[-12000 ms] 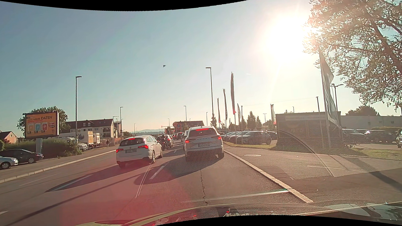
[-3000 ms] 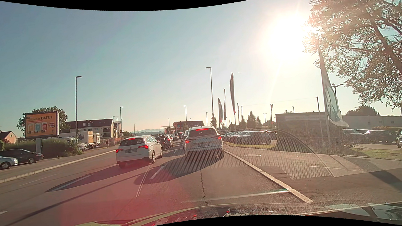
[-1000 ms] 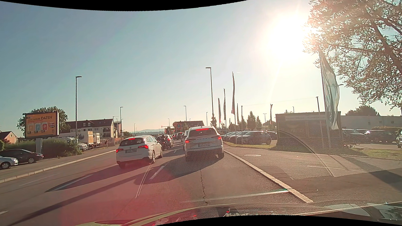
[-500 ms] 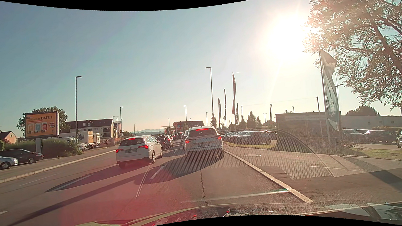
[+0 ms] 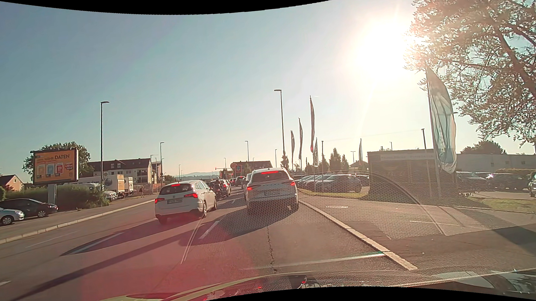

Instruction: Follow the waypoints while adhering to traffic rules and regulations

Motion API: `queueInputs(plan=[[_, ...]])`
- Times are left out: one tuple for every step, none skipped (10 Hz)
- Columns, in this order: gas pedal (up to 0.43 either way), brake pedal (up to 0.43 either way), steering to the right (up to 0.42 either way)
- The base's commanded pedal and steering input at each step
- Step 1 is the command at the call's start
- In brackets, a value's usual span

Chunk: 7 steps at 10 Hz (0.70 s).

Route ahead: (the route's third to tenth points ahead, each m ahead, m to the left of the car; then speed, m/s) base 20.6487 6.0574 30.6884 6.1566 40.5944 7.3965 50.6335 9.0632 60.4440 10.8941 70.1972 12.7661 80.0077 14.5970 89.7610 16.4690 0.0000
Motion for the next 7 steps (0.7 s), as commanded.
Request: queueInputs(plan=[[0.0, 0.256, -0.015], [0.0, 0.25, -0.015], [0.0, 0.25, -0.015], [0.0, 0.256, -0.015], [0.0, 0.25, -0.015], [0.0, 0.256, -0.015], [0.0, 0.256, -0.015]])
